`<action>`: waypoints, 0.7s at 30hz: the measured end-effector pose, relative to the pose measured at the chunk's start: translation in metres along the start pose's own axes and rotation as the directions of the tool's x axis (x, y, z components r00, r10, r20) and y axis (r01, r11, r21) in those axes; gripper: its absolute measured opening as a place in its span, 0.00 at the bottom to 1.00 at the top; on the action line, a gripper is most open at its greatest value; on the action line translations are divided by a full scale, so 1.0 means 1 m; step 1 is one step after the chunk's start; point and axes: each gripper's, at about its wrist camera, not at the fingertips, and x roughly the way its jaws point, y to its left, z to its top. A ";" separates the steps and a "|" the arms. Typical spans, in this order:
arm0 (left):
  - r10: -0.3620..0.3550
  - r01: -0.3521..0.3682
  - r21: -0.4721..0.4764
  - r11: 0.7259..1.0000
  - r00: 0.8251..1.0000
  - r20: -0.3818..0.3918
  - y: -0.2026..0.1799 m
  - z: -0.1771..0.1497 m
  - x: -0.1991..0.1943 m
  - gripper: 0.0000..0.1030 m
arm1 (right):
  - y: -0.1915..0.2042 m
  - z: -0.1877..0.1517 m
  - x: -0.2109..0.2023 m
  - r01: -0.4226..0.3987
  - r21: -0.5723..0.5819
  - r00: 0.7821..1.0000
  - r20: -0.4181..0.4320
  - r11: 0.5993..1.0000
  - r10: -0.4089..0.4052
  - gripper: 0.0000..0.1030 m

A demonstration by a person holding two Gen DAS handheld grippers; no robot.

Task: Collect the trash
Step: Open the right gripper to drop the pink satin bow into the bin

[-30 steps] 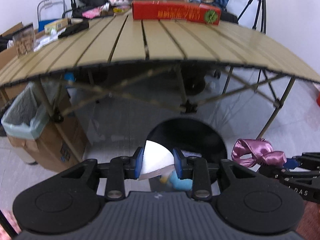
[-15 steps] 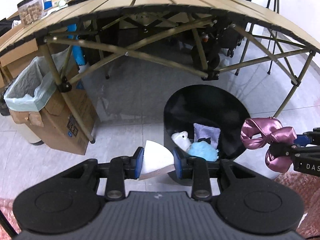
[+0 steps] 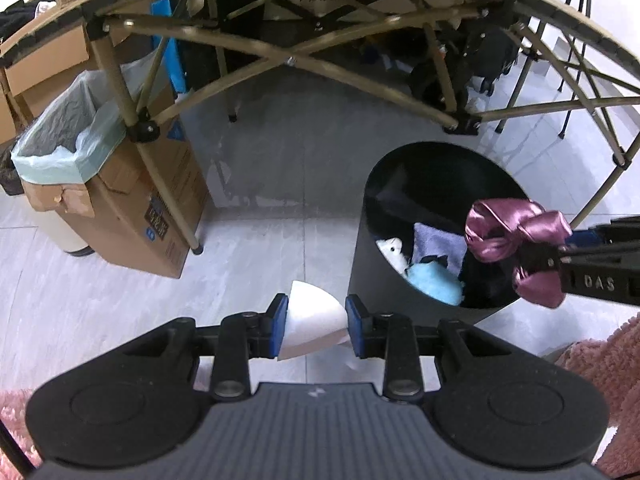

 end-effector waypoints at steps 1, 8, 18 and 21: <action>-0.001 0.001 0.000 1.000 1.000 -0.005 0.000 0.000 0.002 0.31 | 0.001 0.003 0.005 0.000 0.000 1.000 -0.009 1.000 0.000 0.30; 0.025 -0.024 0.022 0.999 0.999 -0.034 -0.002 -0.001 0.012 0.31 | 0.011 0.020 0.031 0.009 -0.010 0.999 -0.053 1.000 -0.010 0.31; 0.040 -0.037 0.044 0.998 0.997 -0.072 -0.006 -0.003 0.022 0.31 | 0.018 0.031 0.051 0.034 -0.039 0.997 -0.066 0.999 -0.036 0.32; 0.043 -0.039 0.047 0.998 0.996 -0.079 -0.006 -0.003 0.024 0.31 | 0.017 0.033 0.054 0.032 -0.029 0.997 -0.063 0.999 -0.034 0.33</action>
